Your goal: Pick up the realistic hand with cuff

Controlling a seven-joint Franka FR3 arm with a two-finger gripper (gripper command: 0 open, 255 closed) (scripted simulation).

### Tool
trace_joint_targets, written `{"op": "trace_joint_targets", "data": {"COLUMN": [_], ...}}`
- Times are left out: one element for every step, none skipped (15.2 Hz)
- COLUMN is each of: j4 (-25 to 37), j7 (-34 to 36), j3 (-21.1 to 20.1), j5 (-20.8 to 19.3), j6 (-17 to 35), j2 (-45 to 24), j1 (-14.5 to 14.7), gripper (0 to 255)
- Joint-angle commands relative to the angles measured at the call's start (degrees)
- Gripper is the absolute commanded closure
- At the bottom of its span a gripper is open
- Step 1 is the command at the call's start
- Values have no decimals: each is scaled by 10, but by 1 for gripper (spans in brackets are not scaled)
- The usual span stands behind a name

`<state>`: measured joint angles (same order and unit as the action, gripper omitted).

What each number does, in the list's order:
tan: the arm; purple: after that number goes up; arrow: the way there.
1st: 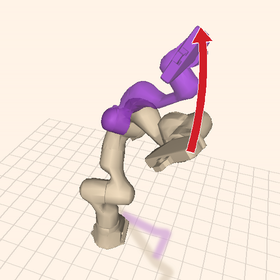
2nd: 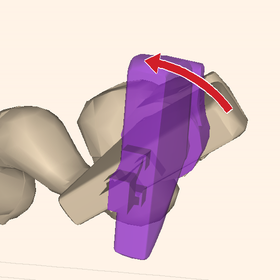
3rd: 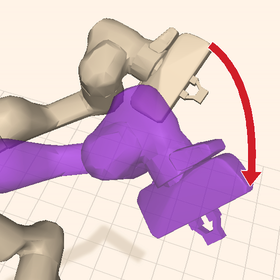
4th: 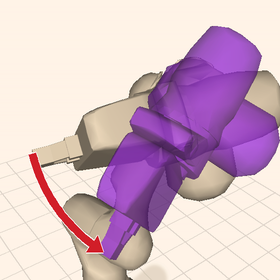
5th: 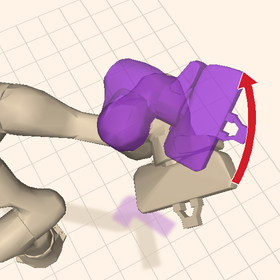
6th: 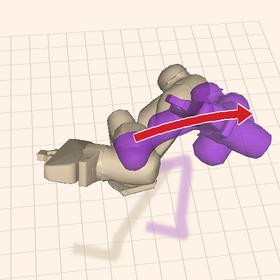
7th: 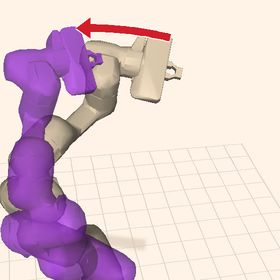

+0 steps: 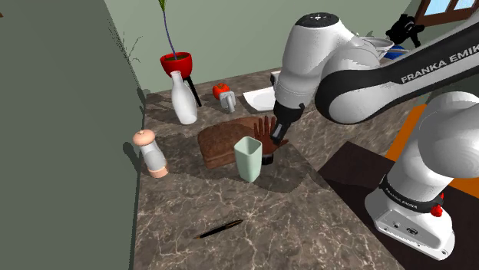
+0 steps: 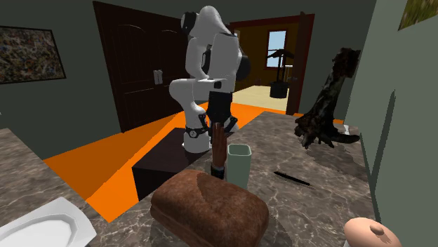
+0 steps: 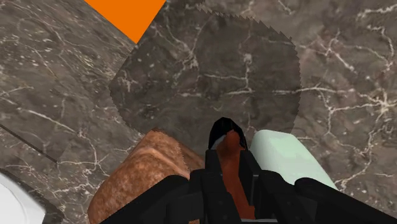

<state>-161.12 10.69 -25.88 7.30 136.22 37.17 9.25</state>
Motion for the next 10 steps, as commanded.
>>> {"op": "trace_joint_targets", "data": {"j4": [9,14,19,24,29,35,40,46,47,47], "j7": [-4,-5,-7,-9,-10,-11,-13,-14,-14,-14], "j3": [6,8,11,13,16,18,20,22,23,23], "j5": [0,-1,-1,-1,-2,-3,-3,-4,-4,-4], "j6": [-19,-29,-38,-48,-57,-67,-76,-85,-86,-86], "j2": [10,15,20,24,28,32,36,40,40,40], "j1": [1,2,2,3,3,3,3,3,3,3], "gripper": [255,255,255,255,255,255,255,255,255,255]}}
